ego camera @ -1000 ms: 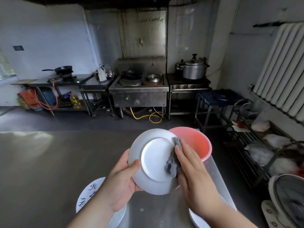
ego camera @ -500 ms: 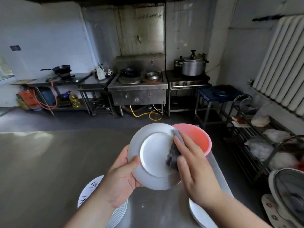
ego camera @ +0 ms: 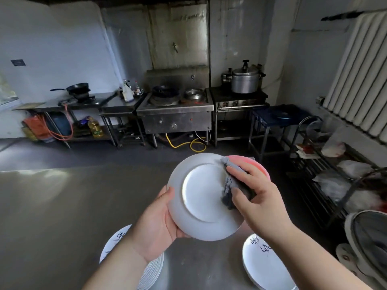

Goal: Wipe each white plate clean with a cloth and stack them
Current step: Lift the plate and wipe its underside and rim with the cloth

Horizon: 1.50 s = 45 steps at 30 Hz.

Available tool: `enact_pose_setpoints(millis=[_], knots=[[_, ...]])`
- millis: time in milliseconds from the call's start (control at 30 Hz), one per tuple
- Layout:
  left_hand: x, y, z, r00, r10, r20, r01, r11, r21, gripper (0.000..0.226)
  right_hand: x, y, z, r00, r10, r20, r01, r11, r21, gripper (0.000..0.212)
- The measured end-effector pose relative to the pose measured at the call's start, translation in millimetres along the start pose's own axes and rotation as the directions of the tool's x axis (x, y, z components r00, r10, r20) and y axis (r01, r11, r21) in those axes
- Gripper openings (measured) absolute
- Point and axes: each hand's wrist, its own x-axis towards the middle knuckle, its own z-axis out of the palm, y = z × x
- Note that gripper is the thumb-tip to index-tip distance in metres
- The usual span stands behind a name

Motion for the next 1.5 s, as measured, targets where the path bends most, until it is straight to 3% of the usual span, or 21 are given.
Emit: enact_pose_setpoints(millis=[100,300,533,667,833,1033,1167,1333,1500], knots=[[3.2,6.6,-7.6,1.000,0.012,-0.023,-0.011,0.999,0.051,0.048,18.8,-3.4,-11.0,0.991,-0.017,0.135,0.025,0.998,-0.057,0.055],[2.2,-22.7,-2.3,0.992,0.121,-0.034,-0.125,0.985,-0.120,0.051,-56.5,9.1,41.1,0.998,0.005,-0.063,-0.011,0.995,-0.095,0.061],[-5.9,-37.5,8.1,0.989,0.148,0.009,-0.144,0.972,-0.186,0.052,-13.6,12.4,13.5,0.999,0.038,0.015,-0.037,0.996,-0.077,0.049],[-0.5,-34.8,21.8,0.977,0.212,-0.002,-0.207,0.953,-0.221,0.050,-26.1,7.9,29.6,0.994,0.041,-0.102,-0.051,0.994,-0.098,0.053],[0.4,-35.7,19.9,0.986,0.167,0.009,-0.162,0.971,-0.178,0.053,-50.6,6.3,42.7,0.948,0.149,-0.280,-0.121,0.986,0.115,0.055],[-1.1,-11.3,0.9,0.991,0.066,0.117,-0.063,0.998,-0.030,0.056,9.4,2.8,-6.1,0.990,0.131,0.053,-0.135,0.987,0.084,0.052],[0.6,-17.3,7.4,0.987,0.140,0.077,-0.134,0.988,-0.071,0.053,-16.6,3.2,9.4,1.000,0.007,-0.027,-0.009,0.997,-0.072,0.058],[-4.4,-30.2,17.9,0.978,0.207,0.015,-0.204,0.972,-0.114,0.053,-79.2,2.4,51.1,0.999,0.038,-0.033,-0.041,0.993,-0.114,0.062],[-10.4,-36.7,36.0,0.968,0.248,-0.021,-0.247,0.947,-0.207,0.055,-25.6,2.3,21.4,0.995,0.088,-0.043,-0.093,0.989,-0.113,0.047]])
